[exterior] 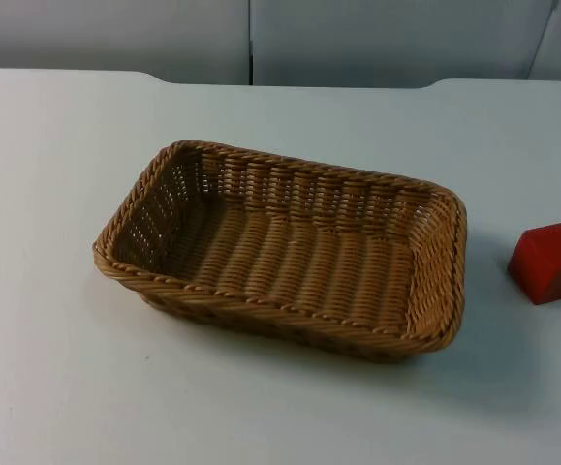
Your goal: Pick up the basket with the left hand and place the cube into the basket with the right hand.
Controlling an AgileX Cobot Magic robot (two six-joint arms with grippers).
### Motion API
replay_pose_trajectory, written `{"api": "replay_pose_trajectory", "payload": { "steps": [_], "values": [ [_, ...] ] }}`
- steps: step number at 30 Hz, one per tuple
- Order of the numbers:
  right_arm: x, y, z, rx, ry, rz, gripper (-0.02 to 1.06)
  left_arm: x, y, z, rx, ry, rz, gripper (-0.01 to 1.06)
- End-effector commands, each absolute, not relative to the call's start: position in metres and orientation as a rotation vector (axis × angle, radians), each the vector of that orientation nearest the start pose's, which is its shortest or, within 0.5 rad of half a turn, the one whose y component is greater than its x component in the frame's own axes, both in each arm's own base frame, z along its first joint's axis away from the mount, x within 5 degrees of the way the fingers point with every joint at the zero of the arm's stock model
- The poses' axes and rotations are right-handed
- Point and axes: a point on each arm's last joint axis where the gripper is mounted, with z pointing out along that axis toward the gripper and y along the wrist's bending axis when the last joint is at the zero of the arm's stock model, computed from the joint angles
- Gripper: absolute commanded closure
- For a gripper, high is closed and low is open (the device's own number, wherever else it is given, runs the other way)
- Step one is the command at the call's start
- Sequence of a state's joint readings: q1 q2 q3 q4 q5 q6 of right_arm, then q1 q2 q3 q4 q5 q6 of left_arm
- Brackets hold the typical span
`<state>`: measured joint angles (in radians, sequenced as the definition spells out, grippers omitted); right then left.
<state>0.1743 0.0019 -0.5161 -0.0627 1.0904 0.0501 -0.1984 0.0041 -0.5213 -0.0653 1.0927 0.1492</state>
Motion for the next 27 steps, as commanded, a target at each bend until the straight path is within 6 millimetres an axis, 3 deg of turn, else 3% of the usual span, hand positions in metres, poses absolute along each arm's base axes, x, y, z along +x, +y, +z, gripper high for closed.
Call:
{"api": "replay_pose_trajectory", "payload": {
  "steps": [1, 4, 7, 9, 12, 13, 17, 18, 22, 27],
  "values": [
    [-0.006, -0.007, 0.278, -0.129, 2.047, 0.048, 1.05, -0.009, -0.004, 0.283, 0.362, 2.000, -0.121, 1.05],
    [-0.006, -0.007, 0.278, -0.129, 2.047, 0.048, 1.05, -0.010, -0.008, 0.298, 0.333, 1.878, -0.194, 1.05],
    [-0.006, -0.007, 0.278, -0.129, 2.047, 0.048, 1.05, -0.001, -0.025, 0.328, 0.291, 1.638, -0.467, 1.05],
    [-0.006, -0.007, 0.278, -0.129, 2.047, 0.048, 1.05, 0.006, -0.031, 0.333, 0.309, 1.624, -0.516, 1.05],
    [-0.006, -0.007, 0.278, -0.129, 2.047, 0.048, 1.05, 0.048, -0.044, 0.327, 0.382, 1.809, -0.542, 1.05],
    [-0.006, -0.007, 0.278, -0.129, 2.047, 0.048, 1.05, 0.048, -0.044, 0.327, 0.382, 1.809, -0.542, 1.05],
    [-0.006, -0.007, 0.278, -0.129, 2.047, 0.048, 1.05, 0.116, -0.061, 0.290, 0.456, 2.193, -0.568, 1.05],
    [-0.006, -0.007, 0.278, -0.129, 2.047, 0.048, 1.05, 0.116, -0.061, 0.290, 0.456, 2.193, -0.568, 1.05],
    [-0.006, -0.007, 0.278, -0.129, 2.047, 0.048, 1.05, 0.162, -0.078, 0.247, 0.529, 2.417, -0.680, 1.05],
    [-0.006, -0.007, 0.278, -0.129, 2.047, 0.048, 1.05, 0.185, -0.094, 0.218, 0.525, 2.503, -0.909, 1.05]
  ]
}}
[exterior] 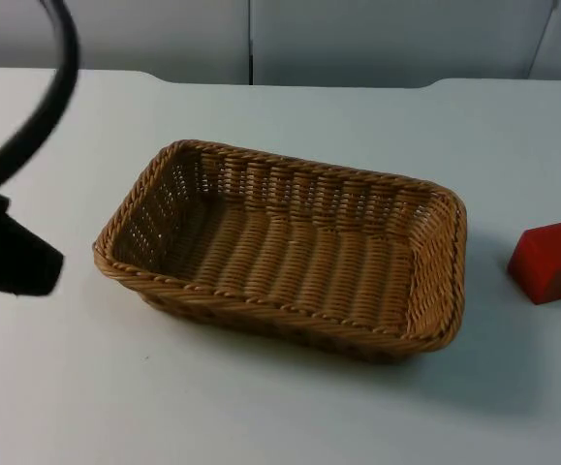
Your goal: Pick up the basket with the left hand and place the cube into the basket with the right hand.
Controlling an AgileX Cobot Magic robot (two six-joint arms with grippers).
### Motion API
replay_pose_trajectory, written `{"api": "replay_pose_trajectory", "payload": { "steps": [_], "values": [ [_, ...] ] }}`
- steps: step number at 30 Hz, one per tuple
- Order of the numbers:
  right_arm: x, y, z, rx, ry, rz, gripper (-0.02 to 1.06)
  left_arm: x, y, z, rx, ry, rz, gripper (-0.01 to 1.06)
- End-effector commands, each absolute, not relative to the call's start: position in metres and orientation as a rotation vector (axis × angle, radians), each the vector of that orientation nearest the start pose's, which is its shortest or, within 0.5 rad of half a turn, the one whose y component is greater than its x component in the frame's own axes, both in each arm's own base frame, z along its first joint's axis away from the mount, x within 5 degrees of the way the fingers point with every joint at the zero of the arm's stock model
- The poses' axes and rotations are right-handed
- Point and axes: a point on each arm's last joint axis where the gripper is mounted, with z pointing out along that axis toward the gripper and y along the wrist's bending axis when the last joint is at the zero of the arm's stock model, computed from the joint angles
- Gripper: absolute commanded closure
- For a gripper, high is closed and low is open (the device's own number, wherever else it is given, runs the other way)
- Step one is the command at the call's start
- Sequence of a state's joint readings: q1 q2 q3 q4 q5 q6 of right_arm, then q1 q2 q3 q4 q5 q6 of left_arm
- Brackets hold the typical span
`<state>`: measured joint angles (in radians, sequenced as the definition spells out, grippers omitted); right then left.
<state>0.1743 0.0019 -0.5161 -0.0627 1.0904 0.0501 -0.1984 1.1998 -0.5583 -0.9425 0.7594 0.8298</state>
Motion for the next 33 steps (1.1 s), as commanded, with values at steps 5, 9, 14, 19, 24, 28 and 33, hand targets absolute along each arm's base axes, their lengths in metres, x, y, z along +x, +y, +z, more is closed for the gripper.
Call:
{"api": "replay_pose_trajectory", "payload": {
  "steps": [5, 9, 14, 19, 24, 28, 33],
  "values": [
    [-0.006, -0.007, 0.278, -0.129, 2.047, 0.048, 1.05, 0.206, -0.106, 0.204, 0.452, 2.483, -1.051, 1.00],
    [-0.006, -0.007, 0.278, -0.129, 2.047, 0.048, 1.05, 0.229, -0.105, 0.201, 0.341, 2.494, -0.974, 0.67],
    [-0.006, -0.007, 0.278, -0.129, 2.047, 0.048, 1.05, 0.240, -0.105, 0.202, 0.251, 2.505, -0.963, 0.48],
    [-0.006, -0.007, 0.278, -0.129, 2.047, 0.048, 1.05, 0.252, -0.097, 0.190, 0.108, 2.540, -0.826, 0.48],
    [-0.006, -0.007, 0.278, -0.129, 2.047, 0.048, 1.05, 0.260, -0.092, 0.177, 0.001, 2.572, -0.745, 0.48],
    [-0.006, -0.007, 0.278, -0.129, 2.047, 0.048, 1.05, 0.266, -0.089, 0.157, -0.057, 2.623, -0.683, 0.48],
    [-0.006, -0.007, 0.278, -0.129, 2.047, 0.048, 1.05, 0.271, -0.087, 0.137, -0.103, 2.671, -0.621, 0.48]
  ]
}}
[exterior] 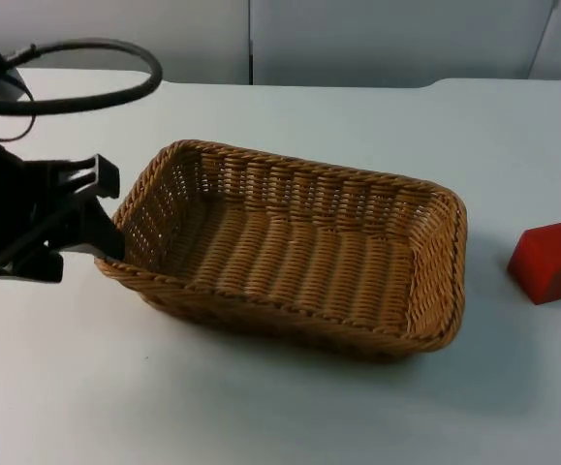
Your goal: Pick up the basket with the left hand and place the cube into the basket with the right hand.
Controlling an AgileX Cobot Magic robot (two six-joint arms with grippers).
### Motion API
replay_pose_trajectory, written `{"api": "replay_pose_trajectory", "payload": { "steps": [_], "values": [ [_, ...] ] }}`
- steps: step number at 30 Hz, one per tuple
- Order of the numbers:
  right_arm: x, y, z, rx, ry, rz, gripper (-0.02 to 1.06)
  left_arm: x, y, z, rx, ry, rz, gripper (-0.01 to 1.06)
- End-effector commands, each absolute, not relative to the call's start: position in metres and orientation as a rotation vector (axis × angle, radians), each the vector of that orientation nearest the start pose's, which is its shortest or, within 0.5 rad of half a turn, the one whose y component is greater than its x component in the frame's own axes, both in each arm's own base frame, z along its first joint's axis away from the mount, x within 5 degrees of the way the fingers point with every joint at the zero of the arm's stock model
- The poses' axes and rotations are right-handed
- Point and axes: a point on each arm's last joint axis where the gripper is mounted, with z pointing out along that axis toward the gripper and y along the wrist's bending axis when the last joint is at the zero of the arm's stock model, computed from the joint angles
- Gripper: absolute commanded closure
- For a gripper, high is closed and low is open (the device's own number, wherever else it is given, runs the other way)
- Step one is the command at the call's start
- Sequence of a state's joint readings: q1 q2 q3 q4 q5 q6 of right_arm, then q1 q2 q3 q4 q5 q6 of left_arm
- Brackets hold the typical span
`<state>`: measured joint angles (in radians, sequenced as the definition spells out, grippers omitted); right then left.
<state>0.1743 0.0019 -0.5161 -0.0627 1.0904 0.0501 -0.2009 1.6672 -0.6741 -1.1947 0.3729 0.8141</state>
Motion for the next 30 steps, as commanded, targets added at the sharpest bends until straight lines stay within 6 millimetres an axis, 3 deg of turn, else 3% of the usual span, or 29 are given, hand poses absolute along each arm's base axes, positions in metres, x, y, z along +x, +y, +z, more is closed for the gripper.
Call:
{"api": "replay_pose_trajectory", "payload": {
  "steps": [1, 6, 16, 23, 30],
  "values": [
    [-0.006, -0.007, 0.278, -0.129, 2.047, 0.048, 1.05, 0.273, -0.087, 0.134, -0.107, 2.681, -0.617, 0.48],
    [-0.006, -0.007, 0.278, -0.129, 2.047, 0.048, 1.05, 0.284, -0.090, 0.131, -0.101, 2.685, -0.639, 0.48],
    [-0.006, -0.007, 0.278, -0.129, 2.047, 0.048, 1.05, 0.305, -0.096, 0.145, -0.085, 2.624, -0.670, 0.48],
    [-0.006, -0.007, 0.278, -0.129, 2.047, 0.048, 1.05, 0.313, -0.100, 0.126, 0.017, 2.697, -0.663, 0.48],
    [-0.006, -0.007, 0.278, -0.129, 2.047, 0.048, 1.05, 0.319, -0.097, 0.109, -0.004, 2.721, -0.594, 0.48]
  ]
}}
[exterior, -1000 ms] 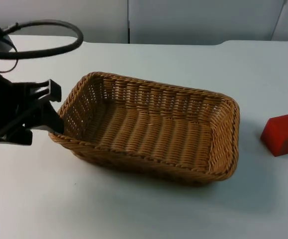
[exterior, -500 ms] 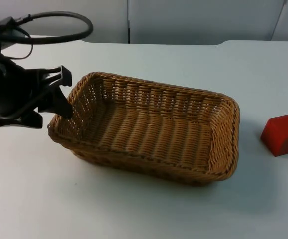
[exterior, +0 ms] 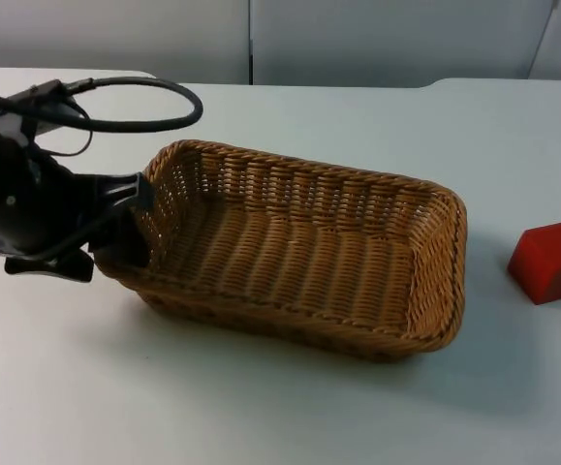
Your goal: Pick up the basket with the left hand and place the cube into the basket with the right hand.
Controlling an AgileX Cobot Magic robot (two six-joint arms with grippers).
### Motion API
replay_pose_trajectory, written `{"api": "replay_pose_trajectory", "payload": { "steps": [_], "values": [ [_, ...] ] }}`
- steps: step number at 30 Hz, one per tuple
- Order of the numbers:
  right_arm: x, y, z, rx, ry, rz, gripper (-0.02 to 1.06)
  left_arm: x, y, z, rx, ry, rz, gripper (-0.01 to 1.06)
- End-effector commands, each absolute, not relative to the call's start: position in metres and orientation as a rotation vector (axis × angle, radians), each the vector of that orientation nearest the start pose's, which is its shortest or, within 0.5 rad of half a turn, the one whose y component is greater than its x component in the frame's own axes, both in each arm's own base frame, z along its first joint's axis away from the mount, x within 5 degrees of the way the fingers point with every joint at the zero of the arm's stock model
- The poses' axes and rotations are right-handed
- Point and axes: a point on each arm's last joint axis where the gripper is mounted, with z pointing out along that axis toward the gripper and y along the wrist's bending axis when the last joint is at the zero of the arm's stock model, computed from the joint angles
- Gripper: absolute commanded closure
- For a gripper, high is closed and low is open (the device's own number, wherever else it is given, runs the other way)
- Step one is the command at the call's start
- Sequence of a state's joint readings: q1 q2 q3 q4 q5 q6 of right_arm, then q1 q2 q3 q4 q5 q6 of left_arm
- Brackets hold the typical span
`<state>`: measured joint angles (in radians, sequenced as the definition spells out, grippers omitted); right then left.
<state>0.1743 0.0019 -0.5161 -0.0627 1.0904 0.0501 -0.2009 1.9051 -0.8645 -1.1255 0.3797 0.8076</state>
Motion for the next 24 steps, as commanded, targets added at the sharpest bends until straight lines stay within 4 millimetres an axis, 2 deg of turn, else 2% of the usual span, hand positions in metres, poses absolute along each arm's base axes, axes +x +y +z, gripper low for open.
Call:
{"api": "replay_pose_trajectory", "payload": {
  "steps": [1, 5, 6, 8, 9, 14, 19, 24],
  "values": [
    [-0.006, -0.007, 0.278, -0.129, 2.047, 0.048, 1.05, 0.319, -0.096, 0.106, -0.011, 2.724, -0.578, 0.48],
    [-0.006, -0.007, 0.278, -0.129, 2.047, 0.048, 1.05, 0.322, -0.094, 0.104, -0.024, 2.711, -0.543, 0.48],
    [-0.006, -0.007, 0.278, -0.129, 2.047, 0.048, 1.05, 0.322, -0.093, 0.104, -0.027, 2.707, -0.534, 0.53],
    [-0.006, -0.007, 0.278, -0.129, 2.047, 0.048, 1.05, 0.322, -0.093, 0.104, -0.020, 2.705, -0.526, 0.80],
    [-0.006, -0.007, 0.278, -0.129, 2.047, 0.048, 1.05, 0.323, -0.093, 0.104, -0.020, 2.704, -0.524, 1.03],
    [-0.006, -0.007, 0.278, -0.129, 2.047, 0.048, 1.05, 0.324, -0.092, 0.105, -0.099, 2.692, -0.545, 1.05],
    [-0.006, -0.007, 0.278, -0.129, 2.047, 0.048, 1.05, 0.324, -0.097, 0.109, -0.208, 2.686, -0.655, 1.05],
    [-0.006, -0.007, 0.278, -0.129, 2.047, 0.048, 1.05, 0.322, -0.100, 0.122, -0.224, 2.654, -0.728, 1.05]
  ]
}}
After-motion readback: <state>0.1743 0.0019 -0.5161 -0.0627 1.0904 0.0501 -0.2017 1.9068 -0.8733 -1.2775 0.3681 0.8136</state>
